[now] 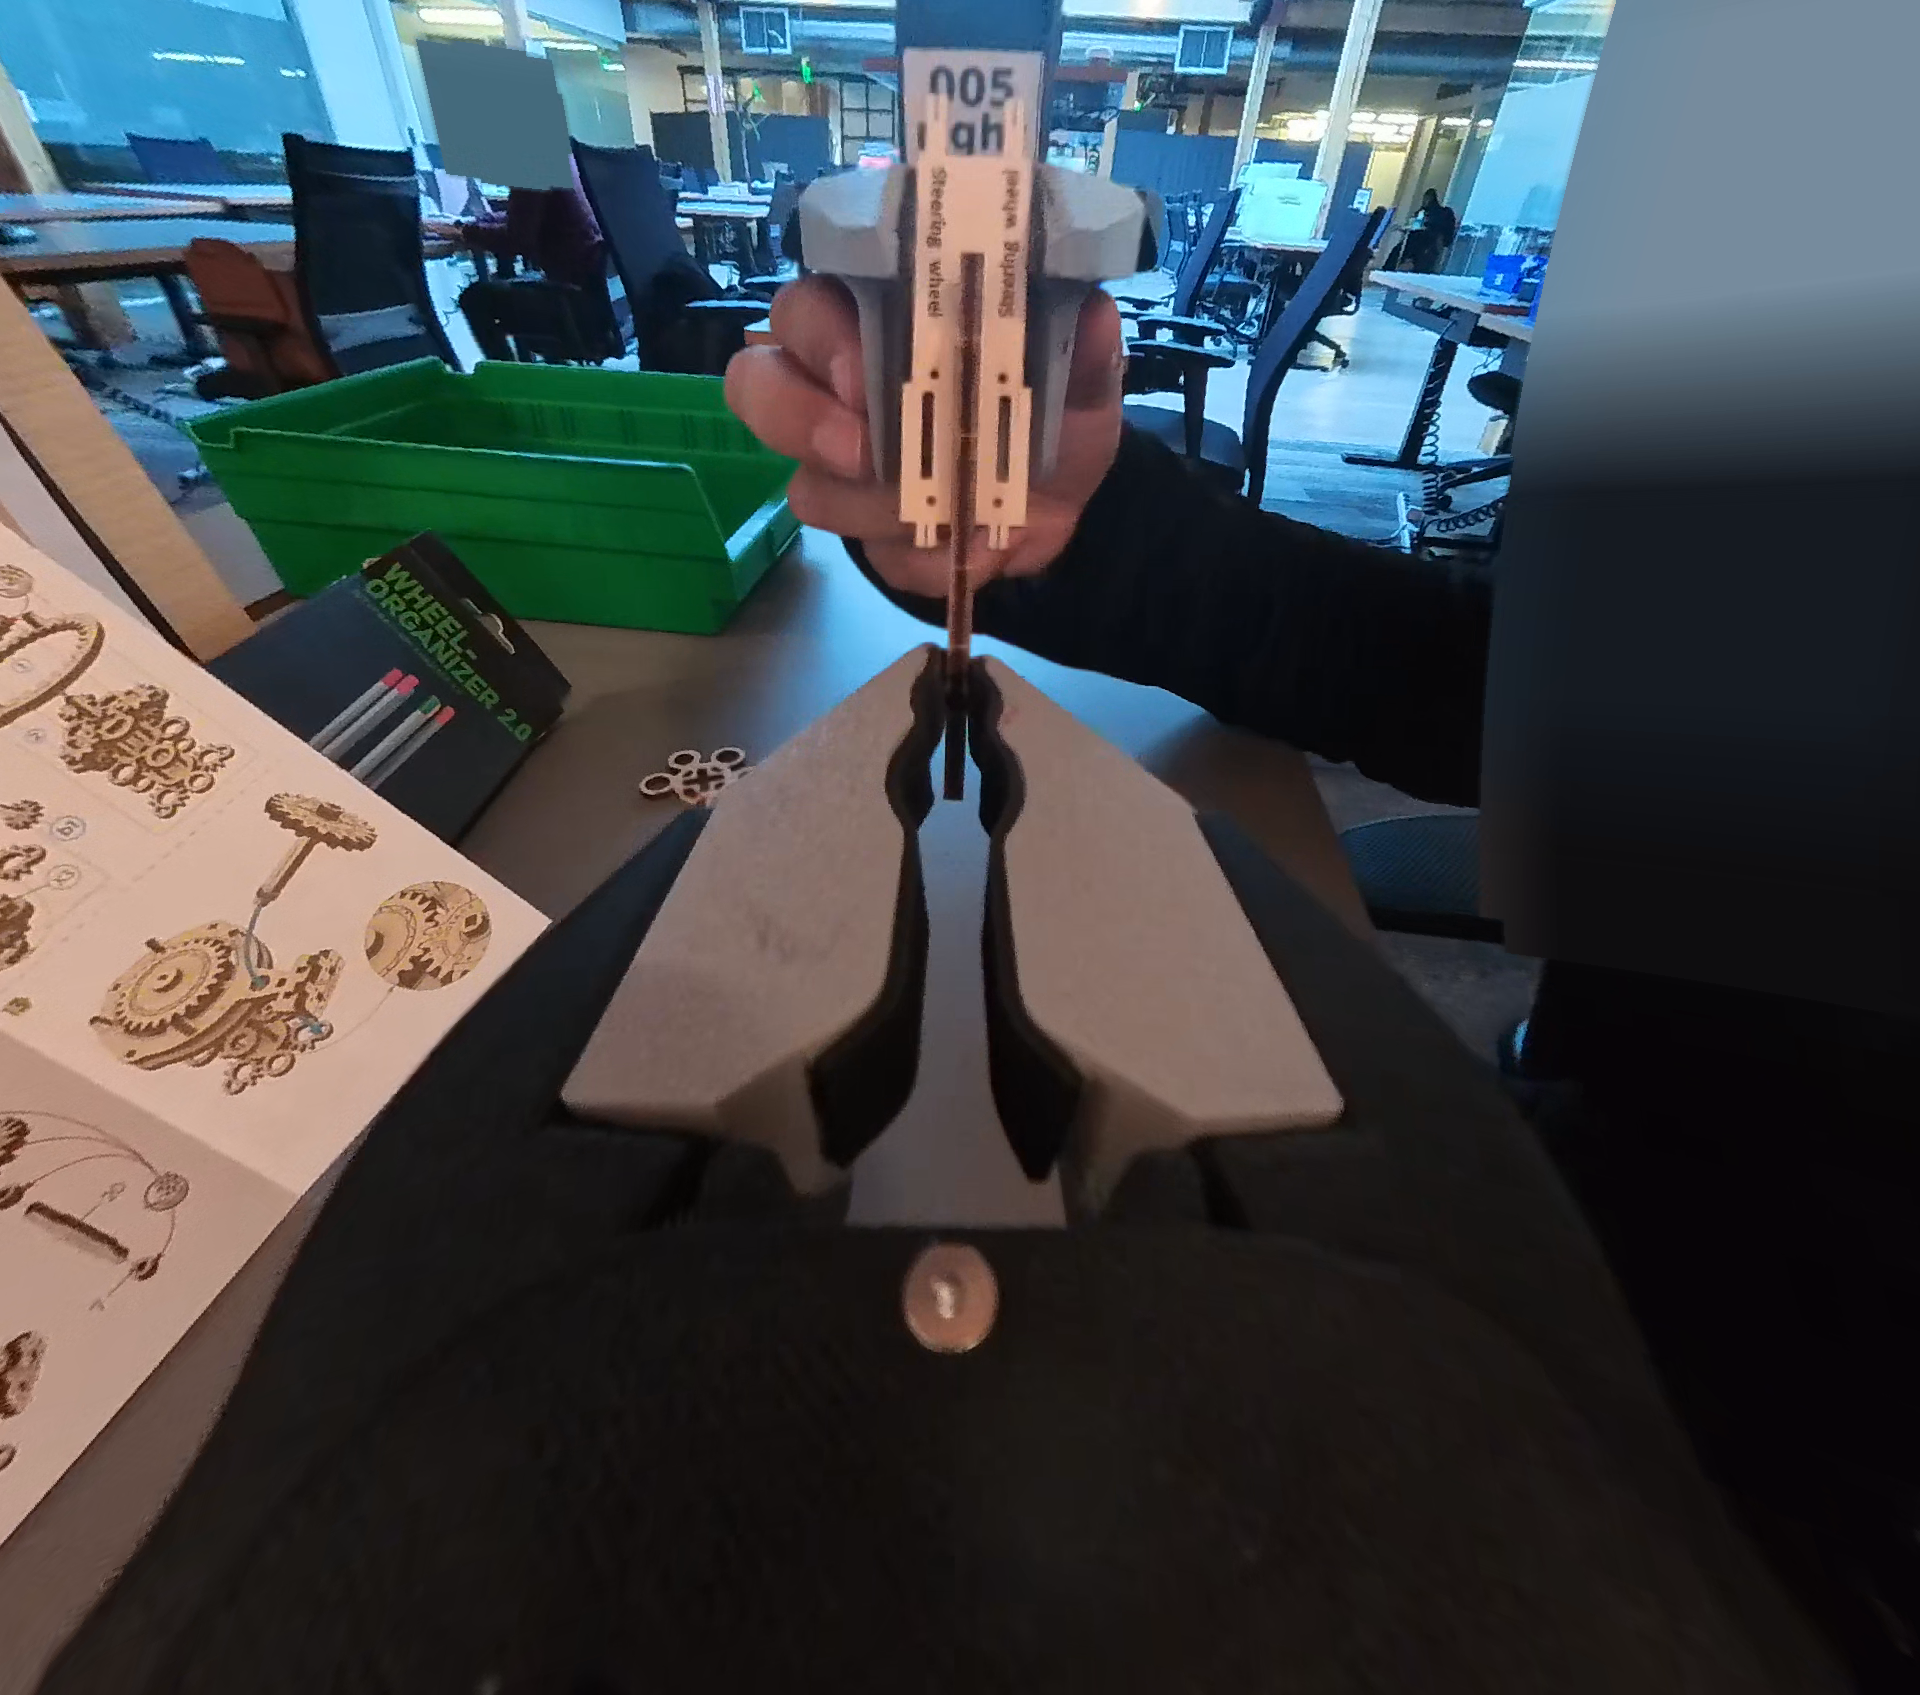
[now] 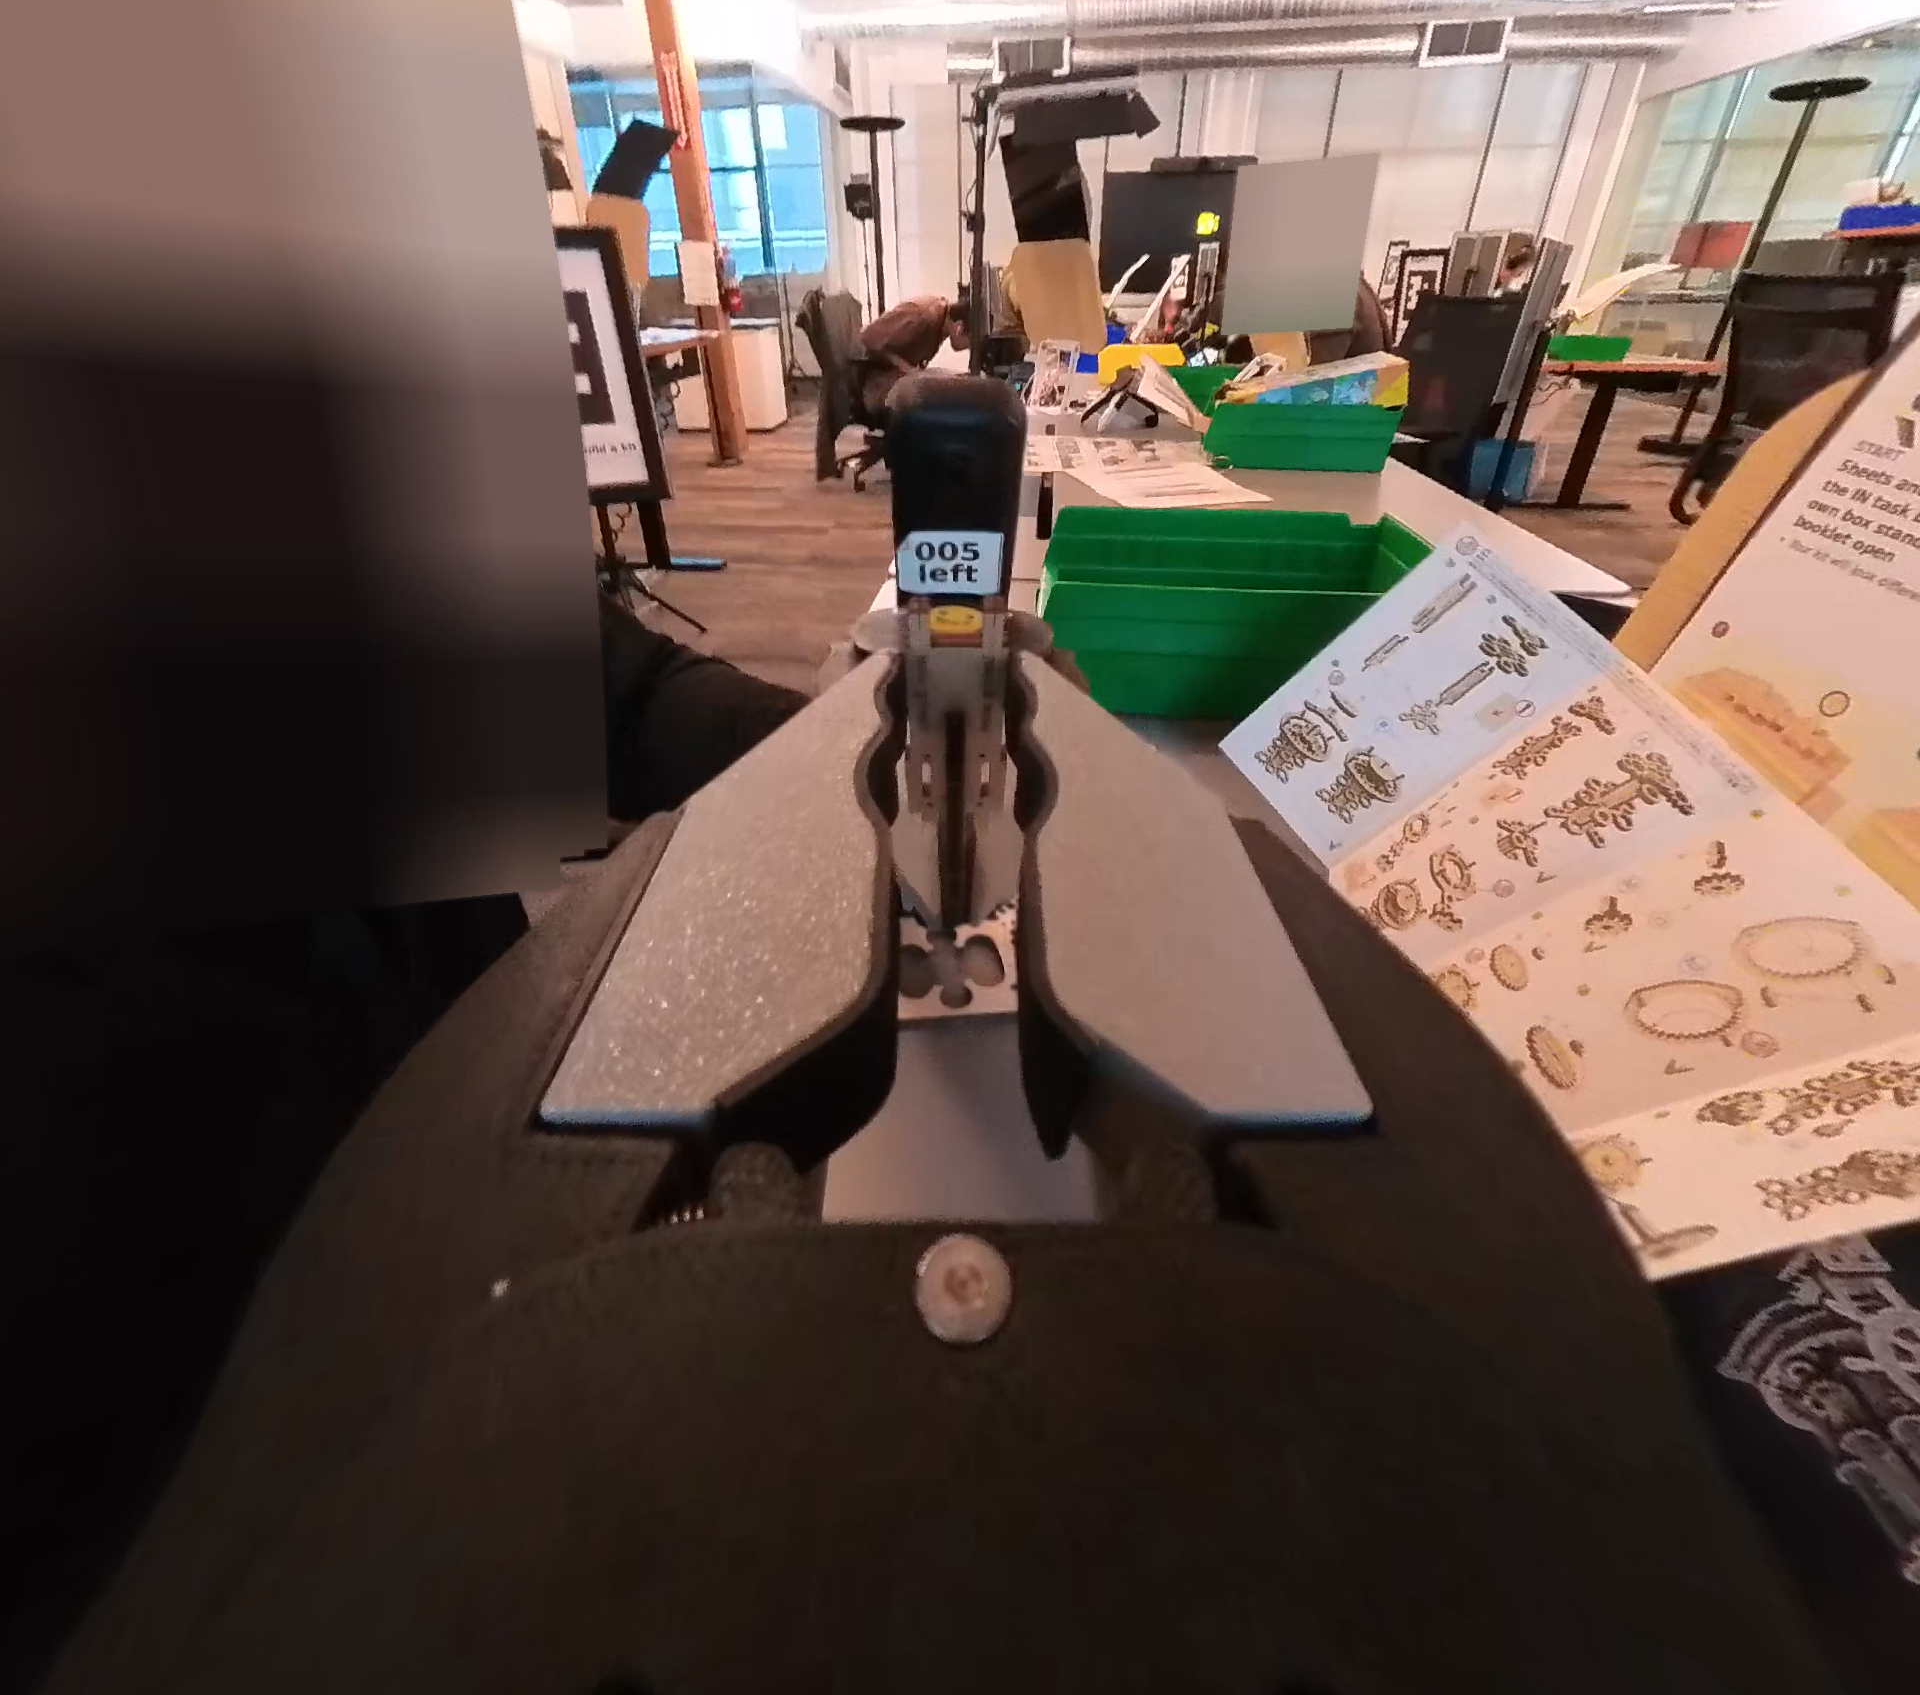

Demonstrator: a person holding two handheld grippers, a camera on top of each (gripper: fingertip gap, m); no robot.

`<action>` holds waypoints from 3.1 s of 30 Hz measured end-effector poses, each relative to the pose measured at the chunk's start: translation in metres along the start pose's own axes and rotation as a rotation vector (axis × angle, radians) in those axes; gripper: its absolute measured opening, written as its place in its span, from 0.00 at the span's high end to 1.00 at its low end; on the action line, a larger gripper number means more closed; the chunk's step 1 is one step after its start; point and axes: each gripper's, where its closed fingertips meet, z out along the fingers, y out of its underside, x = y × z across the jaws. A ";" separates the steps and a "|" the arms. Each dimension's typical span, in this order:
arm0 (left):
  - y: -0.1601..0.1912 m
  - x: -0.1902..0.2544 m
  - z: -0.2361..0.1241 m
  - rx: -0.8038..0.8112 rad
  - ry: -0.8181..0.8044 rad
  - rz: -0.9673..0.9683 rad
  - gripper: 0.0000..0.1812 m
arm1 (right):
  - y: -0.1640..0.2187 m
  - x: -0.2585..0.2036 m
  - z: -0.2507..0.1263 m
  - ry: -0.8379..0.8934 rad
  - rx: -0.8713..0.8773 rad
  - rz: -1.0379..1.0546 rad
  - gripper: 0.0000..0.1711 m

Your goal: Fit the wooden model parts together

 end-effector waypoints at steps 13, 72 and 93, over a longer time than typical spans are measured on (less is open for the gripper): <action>0.012 0.003 0.003 -0.107 -0.041 0.128 1.00 | 0.012 -0.011 -0.014 -0.043 -0.122 -0.115 0.92; 0.019 0.007 0.007 -0.149 -0.050 0.146 1.00 | 0.033 -0.013 -0.013 -0.060 -0.185 -0.121 0.92; 0.010 0.009 0.006 -0.074 0.007 0.030 0.99 | 0.023 -0.008 -0.013 -0.037 -0.079 -0.079 0.86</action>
